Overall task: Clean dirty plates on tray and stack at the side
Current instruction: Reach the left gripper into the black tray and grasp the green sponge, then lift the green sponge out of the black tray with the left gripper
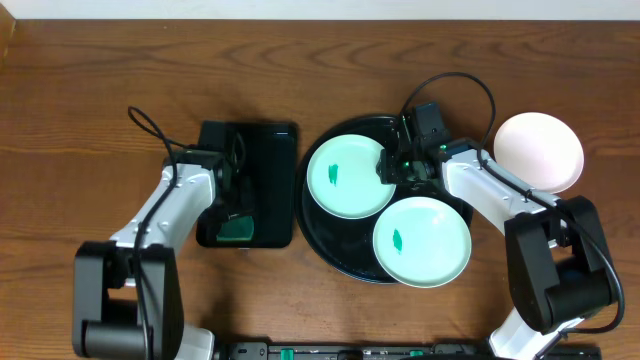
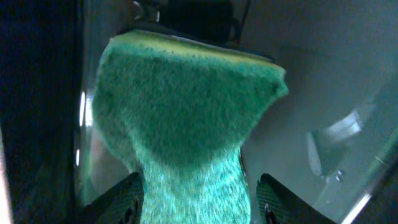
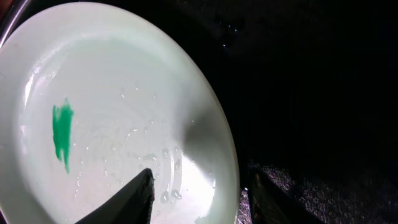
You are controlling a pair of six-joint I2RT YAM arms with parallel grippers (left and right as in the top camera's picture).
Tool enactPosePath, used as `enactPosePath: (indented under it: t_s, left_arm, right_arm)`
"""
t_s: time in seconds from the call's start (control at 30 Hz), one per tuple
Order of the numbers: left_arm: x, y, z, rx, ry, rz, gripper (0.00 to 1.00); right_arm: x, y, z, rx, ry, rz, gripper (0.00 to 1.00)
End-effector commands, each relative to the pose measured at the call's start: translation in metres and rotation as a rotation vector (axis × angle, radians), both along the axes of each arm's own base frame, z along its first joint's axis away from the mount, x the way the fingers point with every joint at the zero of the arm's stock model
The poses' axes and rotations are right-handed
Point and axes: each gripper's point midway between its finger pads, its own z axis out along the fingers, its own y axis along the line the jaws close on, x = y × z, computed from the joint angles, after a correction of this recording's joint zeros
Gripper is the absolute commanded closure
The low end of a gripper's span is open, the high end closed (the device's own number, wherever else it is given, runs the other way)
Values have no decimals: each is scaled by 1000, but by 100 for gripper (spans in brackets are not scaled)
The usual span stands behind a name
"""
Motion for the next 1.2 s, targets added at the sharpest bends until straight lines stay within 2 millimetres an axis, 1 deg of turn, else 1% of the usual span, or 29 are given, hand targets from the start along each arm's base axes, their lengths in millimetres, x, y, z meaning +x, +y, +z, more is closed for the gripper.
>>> enactPosePath:
  t_s: [0.0,0.13,0.17,0.2,0.27,0.6,0.8,0.83,0.87,0.9,0.93,0.97,1.07,1.17]
  left_arm:
    - [-3,6,-10,37,20,-4,41]
    - [0,6,-11,36,11,6,41]
    - [0,6,-11,36,11,6,44]
    - [0,6,-11,36,11,6,51]
    - [0,6,-11,35,12,6,54]
    - [-6,6,-12,37,33,9,53]
    - [-15,7,-21,39,51,12,53]
    - [-17,7,-24,39,50,12,55]
    - [-18,7,-26,39,48,12,61]
    - [-18,7,-27,38,47,12,75]
    - [-19,7,-28,39,48,12,86]
    - [-19,7,-27,38,47,12,92]
    - [-16,6,-25,29,36,12,93]
    - [-11,5,-16,25,13,12,93]
  right_arm:
    - [-3,5,-1,0,-1,26,54]
    - [-3,5,-1,0,-1,26,54]
    - [-3,5,-1,0,-1,26,54]
    - [-3,5,-1,0,-1,26,54]
    - [-3,5,-1,0,-2,26,54]
    - [-3,5,-1,0,-2,26,54]
    - [-3,5,-1,0,-2,26,54]
    - [-3,5,-1,0,-2,26,54]
    - [-3,5,-1,0,-2,26,54]
    - [-3,5,-1,0,-2,26,54]
    - [-3,5,-1,0,-2,26,54]
    - [-3,5,-1,0,-2,26,54]
    - [-3,6,-1,1,-3,26,53]
    - [-3,6,-1,2,-5,26,52]
